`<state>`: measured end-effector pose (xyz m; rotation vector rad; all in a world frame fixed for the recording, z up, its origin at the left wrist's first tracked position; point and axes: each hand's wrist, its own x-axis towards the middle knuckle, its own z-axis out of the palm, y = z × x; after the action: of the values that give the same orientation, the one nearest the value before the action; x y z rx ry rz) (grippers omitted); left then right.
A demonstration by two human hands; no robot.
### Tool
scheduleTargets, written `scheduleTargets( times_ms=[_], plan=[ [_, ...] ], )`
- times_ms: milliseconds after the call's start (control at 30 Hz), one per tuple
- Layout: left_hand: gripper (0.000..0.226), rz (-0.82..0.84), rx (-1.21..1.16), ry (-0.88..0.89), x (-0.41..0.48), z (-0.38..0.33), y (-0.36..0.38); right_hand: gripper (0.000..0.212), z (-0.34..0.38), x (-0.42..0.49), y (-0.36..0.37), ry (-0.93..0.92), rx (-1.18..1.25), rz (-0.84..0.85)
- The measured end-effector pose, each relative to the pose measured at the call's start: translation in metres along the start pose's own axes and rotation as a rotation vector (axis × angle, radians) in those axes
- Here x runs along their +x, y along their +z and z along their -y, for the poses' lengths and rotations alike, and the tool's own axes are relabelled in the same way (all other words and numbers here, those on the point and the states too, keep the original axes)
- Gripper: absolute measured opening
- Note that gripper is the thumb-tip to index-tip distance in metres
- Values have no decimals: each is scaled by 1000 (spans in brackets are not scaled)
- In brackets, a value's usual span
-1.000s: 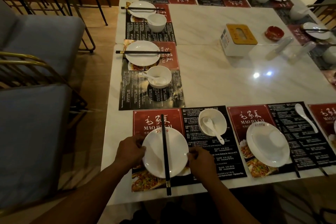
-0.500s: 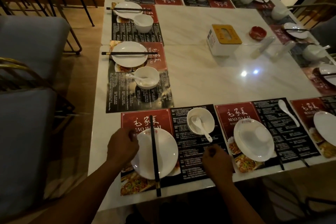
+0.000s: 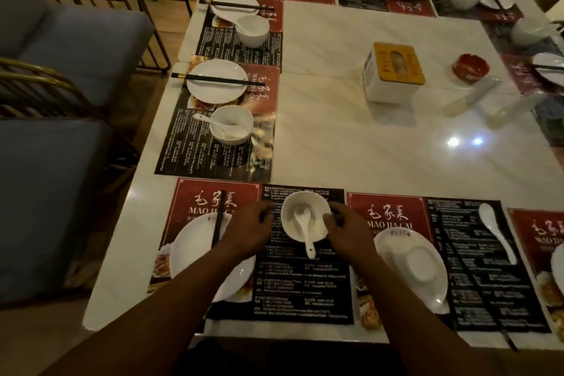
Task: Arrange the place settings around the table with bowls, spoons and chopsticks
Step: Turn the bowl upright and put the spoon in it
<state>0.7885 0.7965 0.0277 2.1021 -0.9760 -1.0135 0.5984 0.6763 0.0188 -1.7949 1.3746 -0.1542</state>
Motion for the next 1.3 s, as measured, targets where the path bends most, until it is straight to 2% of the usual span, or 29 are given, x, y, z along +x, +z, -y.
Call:
scheduleTargets(
  times_ms=[167, 400, 1300],
  plan=[
    [34, -10, -32, -51, -7, -9, 13, 35, -6, 9, -3, -45, -71, 42],
    [34, -63, -22, -109, -16, 0, 13, 31, -3, 2, 2, -106, -40, 77],
    [37, -4, -41, -120, -26, 9, 8, 32, 0, -15, 16, -43, 9, 58]
  ],
)
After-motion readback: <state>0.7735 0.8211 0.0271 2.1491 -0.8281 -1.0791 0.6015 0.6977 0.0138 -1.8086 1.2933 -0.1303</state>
